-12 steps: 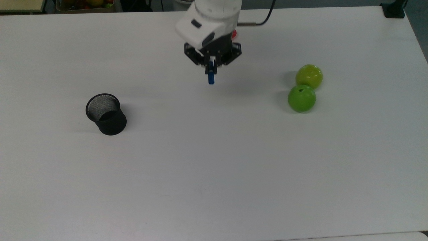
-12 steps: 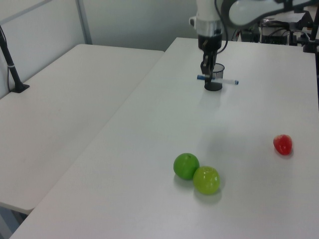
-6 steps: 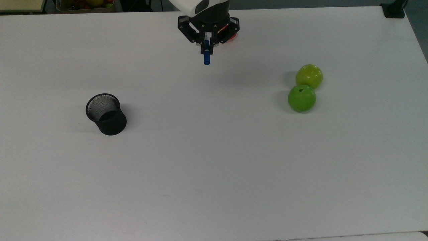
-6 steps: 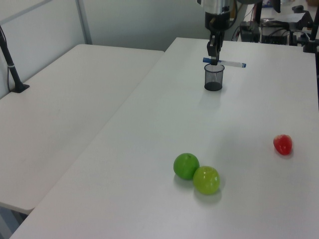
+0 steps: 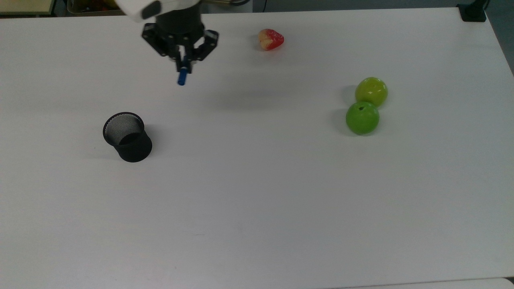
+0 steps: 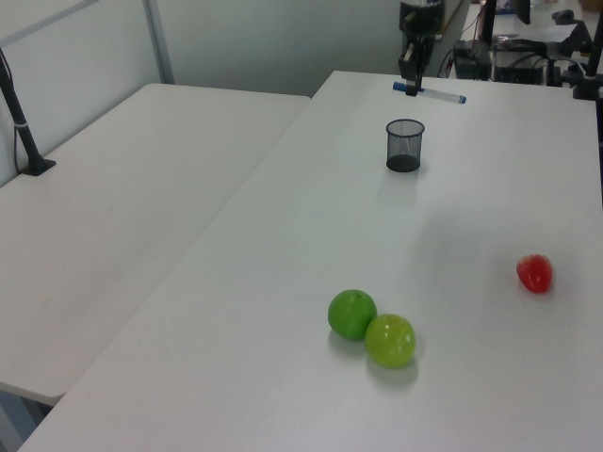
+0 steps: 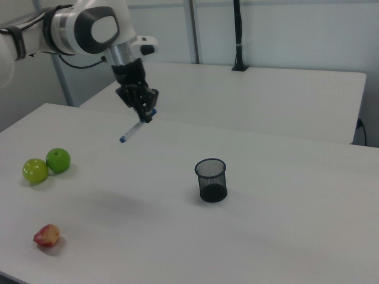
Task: Place marker
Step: 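Carry the marker over the black mesh pen cup and lower it in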
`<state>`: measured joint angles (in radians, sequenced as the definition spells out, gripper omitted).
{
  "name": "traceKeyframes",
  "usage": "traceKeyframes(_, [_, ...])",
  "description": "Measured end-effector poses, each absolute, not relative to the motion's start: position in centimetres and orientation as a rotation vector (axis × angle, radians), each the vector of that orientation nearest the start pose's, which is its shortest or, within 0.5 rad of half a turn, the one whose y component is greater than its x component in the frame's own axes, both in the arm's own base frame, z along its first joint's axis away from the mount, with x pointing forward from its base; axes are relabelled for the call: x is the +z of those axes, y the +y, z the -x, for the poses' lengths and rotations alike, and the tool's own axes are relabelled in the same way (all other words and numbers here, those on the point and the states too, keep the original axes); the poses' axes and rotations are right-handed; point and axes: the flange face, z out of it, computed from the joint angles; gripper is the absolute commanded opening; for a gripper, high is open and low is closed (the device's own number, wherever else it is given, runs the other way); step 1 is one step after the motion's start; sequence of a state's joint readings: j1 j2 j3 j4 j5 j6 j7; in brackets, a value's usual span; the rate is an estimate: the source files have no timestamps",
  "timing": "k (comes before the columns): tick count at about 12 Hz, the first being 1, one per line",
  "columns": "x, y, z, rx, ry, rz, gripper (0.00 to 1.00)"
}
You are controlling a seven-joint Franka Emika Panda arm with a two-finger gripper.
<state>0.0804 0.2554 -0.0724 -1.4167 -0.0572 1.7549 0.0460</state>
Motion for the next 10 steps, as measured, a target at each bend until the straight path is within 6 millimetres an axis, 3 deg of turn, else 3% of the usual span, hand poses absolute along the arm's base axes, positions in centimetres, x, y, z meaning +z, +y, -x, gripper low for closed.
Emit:
traceKeyframes(2, [56.4, -3.3, -65.6, -0.256, 0.13, 3.209, 0.13])
traceKeyframes(4, [56.0, -5.9, -66.7, -0.403, 0.183, 3.197, 0.14])
traceKeyframes(7, [55.4, -7.8, -67.6, -0.564, 0.216, 3.178, 0.13])
traceKeyframes(10, [54.1, -8.4, -68.2, -0.731, 0.208, 3.156, 0.13])
